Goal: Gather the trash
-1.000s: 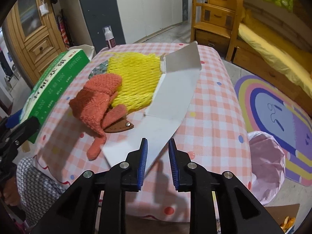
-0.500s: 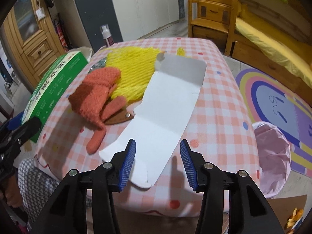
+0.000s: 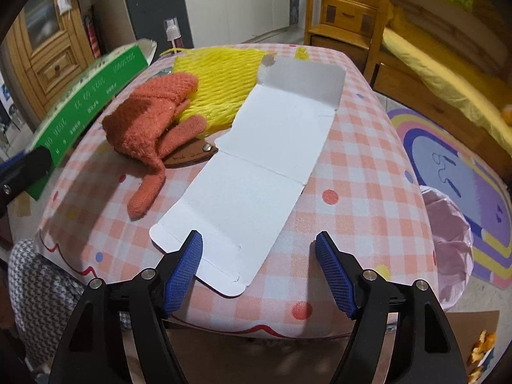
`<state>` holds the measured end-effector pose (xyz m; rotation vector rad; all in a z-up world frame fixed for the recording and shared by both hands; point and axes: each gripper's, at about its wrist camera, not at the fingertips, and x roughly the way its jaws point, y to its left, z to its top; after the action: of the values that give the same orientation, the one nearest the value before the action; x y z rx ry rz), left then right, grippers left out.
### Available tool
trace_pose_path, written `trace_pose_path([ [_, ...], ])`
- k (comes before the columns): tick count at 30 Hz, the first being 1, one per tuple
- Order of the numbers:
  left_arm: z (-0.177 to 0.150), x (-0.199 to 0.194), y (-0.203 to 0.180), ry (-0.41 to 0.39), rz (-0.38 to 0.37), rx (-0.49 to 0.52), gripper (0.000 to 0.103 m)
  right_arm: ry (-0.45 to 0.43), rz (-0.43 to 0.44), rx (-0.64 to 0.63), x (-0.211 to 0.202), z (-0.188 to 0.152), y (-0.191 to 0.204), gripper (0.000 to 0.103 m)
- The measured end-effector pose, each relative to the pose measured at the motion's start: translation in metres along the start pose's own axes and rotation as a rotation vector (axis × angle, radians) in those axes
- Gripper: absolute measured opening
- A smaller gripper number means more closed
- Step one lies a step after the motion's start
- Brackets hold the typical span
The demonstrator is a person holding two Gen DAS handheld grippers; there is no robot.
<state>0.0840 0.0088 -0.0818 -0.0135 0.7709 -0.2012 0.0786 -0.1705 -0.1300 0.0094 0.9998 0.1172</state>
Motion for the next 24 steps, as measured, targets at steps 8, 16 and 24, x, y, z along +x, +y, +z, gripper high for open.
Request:
trace_pose_path([
  [8, 0.004, 0.003, -0.006, 0.006, 0.002, 0.021, 0.080, -0.121, 0.000, 0.118, -0.020, 0.029, -0.043, 0.054],
  [16, 0.033, 0.026, -0.021, 0.000, 0.034, 0.061, 0.080, -0.076, 0.049, 0.133, 0.023, 0.065, -0.065, 0.045],
  [24, 0.042, 0.049, -0.040, 0.027, 0.022, 0.107, 0.080, -0.050, 0.087, 0.116, 0.051, 0.083, -0.068, 0.046],
])
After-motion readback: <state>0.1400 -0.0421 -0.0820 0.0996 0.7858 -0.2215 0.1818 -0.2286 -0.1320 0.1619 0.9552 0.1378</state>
